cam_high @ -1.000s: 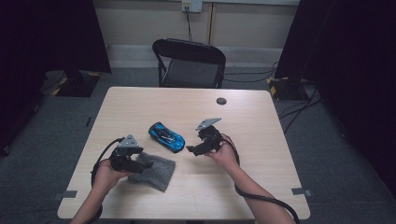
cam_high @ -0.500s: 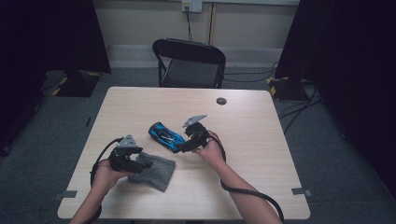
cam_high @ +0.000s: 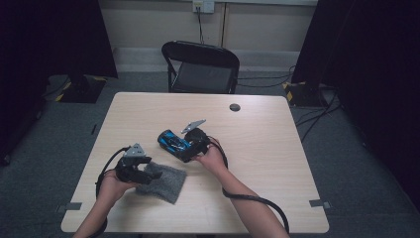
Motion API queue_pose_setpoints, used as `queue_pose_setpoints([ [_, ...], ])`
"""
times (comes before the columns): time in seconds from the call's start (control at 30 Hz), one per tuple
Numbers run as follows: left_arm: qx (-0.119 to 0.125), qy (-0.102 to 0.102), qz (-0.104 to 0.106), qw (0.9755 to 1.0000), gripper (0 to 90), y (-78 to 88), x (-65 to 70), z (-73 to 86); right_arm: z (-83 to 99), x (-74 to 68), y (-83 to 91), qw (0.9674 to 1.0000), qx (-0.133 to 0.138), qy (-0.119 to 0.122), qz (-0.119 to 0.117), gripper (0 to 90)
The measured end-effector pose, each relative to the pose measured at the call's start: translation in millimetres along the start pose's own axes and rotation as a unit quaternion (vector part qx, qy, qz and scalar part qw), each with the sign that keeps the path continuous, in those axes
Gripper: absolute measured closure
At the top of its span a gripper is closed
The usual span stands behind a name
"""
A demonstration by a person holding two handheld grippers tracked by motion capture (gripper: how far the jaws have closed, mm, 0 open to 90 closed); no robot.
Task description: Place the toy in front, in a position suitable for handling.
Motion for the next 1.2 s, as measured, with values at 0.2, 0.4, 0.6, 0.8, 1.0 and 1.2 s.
queue_pose_setpoints([
  [0.2,-0.001,-0.007,0.004,1.0000,24.1,-1.8,1.7,-0.2,-2.2,4.9,-11.1,1.0000,-0.003,-0.003,0.002,13.5],
  [0.4,-0.001,-0.002,0.005,1.0000,24.7,-1.9,1.3,0.7,-5.7,6.6,-18.3,1.0000,-0.004,-0.007,-0.005,13.6],
  [0.6,0.001,-0.002,0.002,1.0000,24.7,-0.4,-0.8,0.0,-2.4,7.9,-27.5,0.9999,-0.014,-0.008,-0.004,13.6],
  [0.8,-0.001,0.000,0.003,1.0000,24.8,-1.6,-1.3,1.2,-1.2,8.0,-31.8,0.9998,-0.019,-0.001,-0.002,14.0],
  [1.0,-0.001,0.000,0.002,1.0000,24.8,-1.8,-1.1,0.9,-1.6,7.7,-34.6,0.9997,-0.018,0.013,0.005,14.5],
  [1.2,-0.001,0.000,0.001,1.0000,24.8,-1.9,-1.7,1.2,-1.9,7.2,-35.8,0.9998,-0.006,0.016,0.011,18.3],
])
Point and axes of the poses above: each handheld gripper's, and its own axes: y roughly backward along the jaws, z roughly out of its underside, x roughly to its right, the point moved 9 cm from there along -y, roughly forward along the jaws, and after that the axes turned 9 degrees about -z, right-handed, at the moved point
